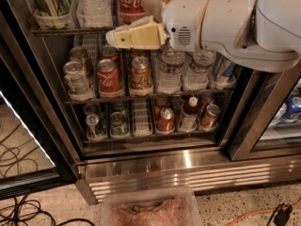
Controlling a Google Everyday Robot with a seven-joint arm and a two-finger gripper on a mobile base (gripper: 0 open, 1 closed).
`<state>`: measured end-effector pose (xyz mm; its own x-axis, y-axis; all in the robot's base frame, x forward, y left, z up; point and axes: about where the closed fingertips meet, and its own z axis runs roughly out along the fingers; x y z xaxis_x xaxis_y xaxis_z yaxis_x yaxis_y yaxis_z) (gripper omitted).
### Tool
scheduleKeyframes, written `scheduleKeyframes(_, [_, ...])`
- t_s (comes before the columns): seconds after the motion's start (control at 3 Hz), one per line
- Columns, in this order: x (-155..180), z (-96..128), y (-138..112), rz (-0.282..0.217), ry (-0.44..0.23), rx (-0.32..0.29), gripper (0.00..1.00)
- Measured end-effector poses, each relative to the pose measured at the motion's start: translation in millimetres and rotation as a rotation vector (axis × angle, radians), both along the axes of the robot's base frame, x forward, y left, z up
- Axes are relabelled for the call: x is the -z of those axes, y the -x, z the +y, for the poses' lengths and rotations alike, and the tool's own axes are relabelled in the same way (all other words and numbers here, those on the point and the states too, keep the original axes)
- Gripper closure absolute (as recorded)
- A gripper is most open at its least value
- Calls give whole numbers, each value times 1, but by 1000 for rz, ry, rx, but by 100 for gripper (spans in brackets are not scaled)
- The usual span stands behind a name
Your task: Pick coke can from top shelf of fridge
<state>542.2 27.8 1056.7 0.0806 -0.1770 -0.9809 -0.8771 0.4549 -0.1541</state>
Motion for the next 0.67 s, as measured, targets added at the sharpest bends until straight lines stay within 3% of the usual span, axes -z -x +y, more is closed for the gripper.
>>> scheduleKeyframes(0.33, [-1,1,-7,-14,-22,43,16])
scheduleKeyframes(0.67, [-1,2,-7,-14,-22,43,0])
